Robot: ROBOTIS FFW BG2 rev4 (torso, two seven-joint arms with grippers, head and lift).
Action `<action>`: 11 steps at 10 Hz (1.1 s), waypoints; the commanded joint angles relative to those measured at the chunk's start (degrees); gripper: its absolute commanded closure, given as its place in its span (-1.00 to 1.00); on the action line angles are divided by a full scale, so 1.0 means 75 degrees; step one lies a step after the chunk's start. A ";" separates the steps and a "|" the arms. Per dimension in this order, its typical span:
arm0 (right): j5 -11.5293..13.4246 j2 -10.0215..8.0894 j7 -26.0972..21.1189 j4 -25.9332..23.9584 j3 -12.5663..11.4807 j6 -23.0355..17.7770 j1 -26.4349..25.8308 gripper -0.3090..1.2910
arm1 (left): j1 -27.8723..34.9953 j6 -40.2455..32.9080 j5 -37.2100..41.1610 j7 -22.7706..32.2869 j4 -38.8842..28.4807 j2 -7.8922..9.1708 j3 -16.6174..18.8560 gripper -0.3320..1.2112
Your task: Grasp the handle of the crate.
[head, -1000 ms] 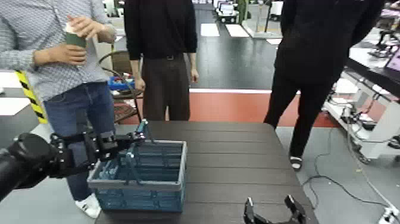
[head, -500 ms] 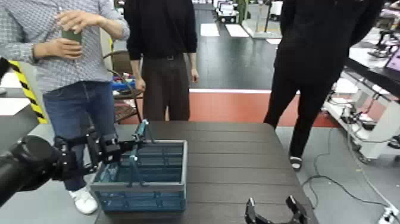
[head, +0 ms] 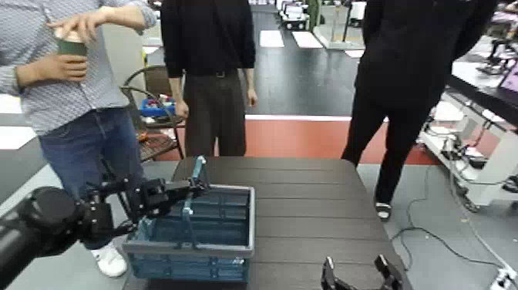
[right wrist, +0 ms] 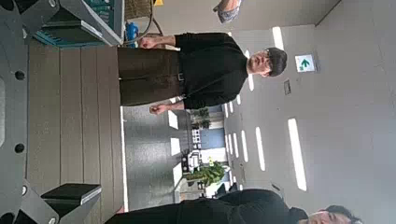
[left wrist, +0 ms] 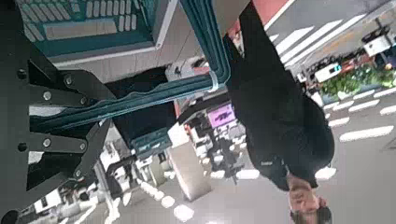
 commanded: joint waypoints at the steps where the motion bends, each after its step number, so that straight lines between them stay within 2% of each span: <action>1: 0.0012 0.0012 -0.0012 -0.0012 -0.0013 -0.0012 0.0003 -0.42 | 0.0716 0.0000 0.0088 0.0055 -0.0932 -0.0131 0.0503 0.97; 7: 0.0105 0.0023 -0.0200 0.0000 -0.0025 -0.0176 0.0050 -0.42 | 0.1970 -0.0117 0.0674 0.0852 -0.2807 -0.0459 0.1195 0.97; 9: 0.0117 0.0023 -0.0270 0.0012 -0.0025 -0.0246 0.0062 -0.42 | 0.2474 -0.0117 0.0931 0.1262 -0.3335 -0.0646 0.1277 0.97; 11: 0.0141 0.0035 -0.0340 0.0012 -0.0037 -0.0269 0.0085 -0.42 | 0.3037 -0.0152 0.1107 0.1578 -0.3757 -0.0939 0.1429 0.97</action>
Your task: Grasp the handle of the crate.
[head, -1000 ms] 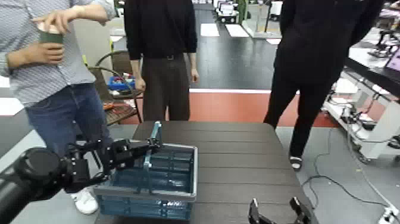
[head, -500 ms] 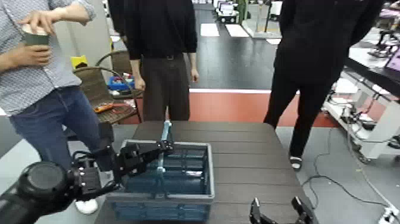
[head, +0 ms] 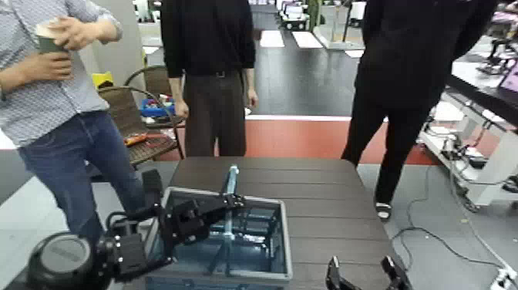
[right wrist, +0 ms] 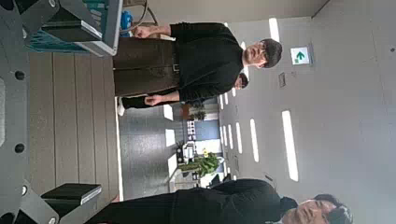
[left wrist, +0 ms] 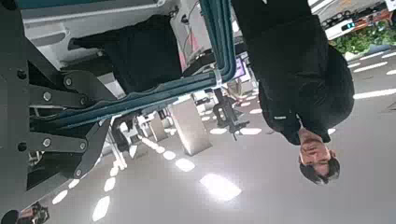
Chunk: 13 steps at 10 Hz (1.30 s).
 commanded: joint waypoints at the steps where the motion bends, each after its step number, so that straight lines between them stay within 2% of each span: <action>1: 0.0010 0.0006 -0.0044 0.0001 0.0004 -0.0019 0.0011 -0.42 | 0.0662 -0.0079 0.0238 0.0285 -0.0510 -0.0326 0.0108 0.97; 6: 0.0115 0.0006 -0.0430 -0.0058 0.0028 -0.0030 0.0081 -0.42 | 0.1401 -0.0021 0.0766 0.0613 -0.1143 -0.0607 0.0096 0.97; 9: 0.0115 -0.0018 -0.0559 -0.0116 0.0087 0.0110 0.0093 -0.42 | 0.1518 0.0003 0.1129 0.0695 -0.1284 -0.0654 -0.0197 0.97; 13: 0.0174 -0.0030 -0.0641 -0.0152 0.0087 0.0099 0.0116 -0.42 | 0.1530 0.0249 0.1363 0.0695 -0.1343 -0.0619 -0.0267 0.97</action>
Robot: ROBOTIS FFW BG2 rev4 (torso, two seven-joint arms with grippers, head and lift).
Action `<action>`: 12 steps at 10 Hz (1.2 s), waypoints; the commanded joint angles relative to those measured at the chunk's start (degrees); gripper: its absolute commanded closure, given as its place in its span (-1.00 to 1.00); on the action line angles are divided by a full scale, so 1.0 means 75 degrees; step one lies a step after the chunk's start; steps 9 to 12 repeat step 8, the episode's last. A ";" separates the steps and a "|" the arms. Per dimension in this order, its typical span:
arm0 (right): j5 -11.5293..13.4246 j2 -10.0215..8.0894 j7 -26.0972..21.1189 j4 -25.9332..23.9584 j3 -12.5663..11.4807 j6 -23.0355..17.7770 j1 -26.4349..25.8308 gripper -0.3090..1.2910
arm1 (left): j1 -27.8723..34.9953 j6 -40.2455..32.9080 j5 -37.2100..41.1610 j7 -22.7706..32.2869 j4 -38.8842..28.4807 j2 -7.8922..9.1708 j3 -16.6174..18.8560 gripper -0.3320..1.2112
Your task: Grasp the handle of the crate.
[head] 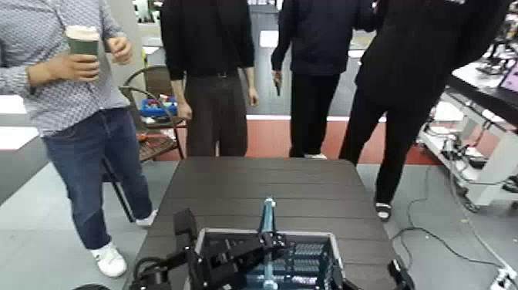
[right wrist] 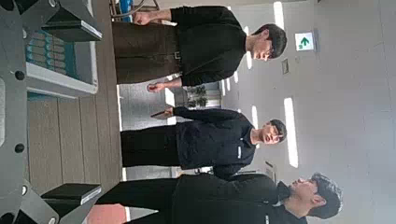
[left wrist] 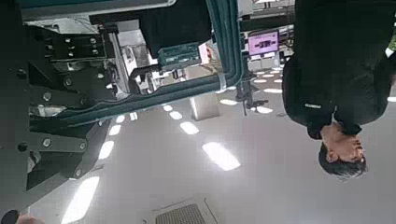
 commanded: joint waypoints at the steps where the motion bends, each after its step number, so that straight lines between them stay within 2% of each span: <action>1: 0.0024 -0.0004 -0.0006 -0.0003 0.0000 -0.0002 0.0003 -0.42 | 0.0024 0.0035 0.0115 -0.0012 0.0026 -0.0013 -0.0064 0.97; 12: 0.0176 -0.0028 -0.0065 -0.0039 0.0012 0.0091 -0.0021 -0.42 | 0.0012 0.0046 0.0221 -0.0047 0.0085 -0.0025 -0.0111 0.97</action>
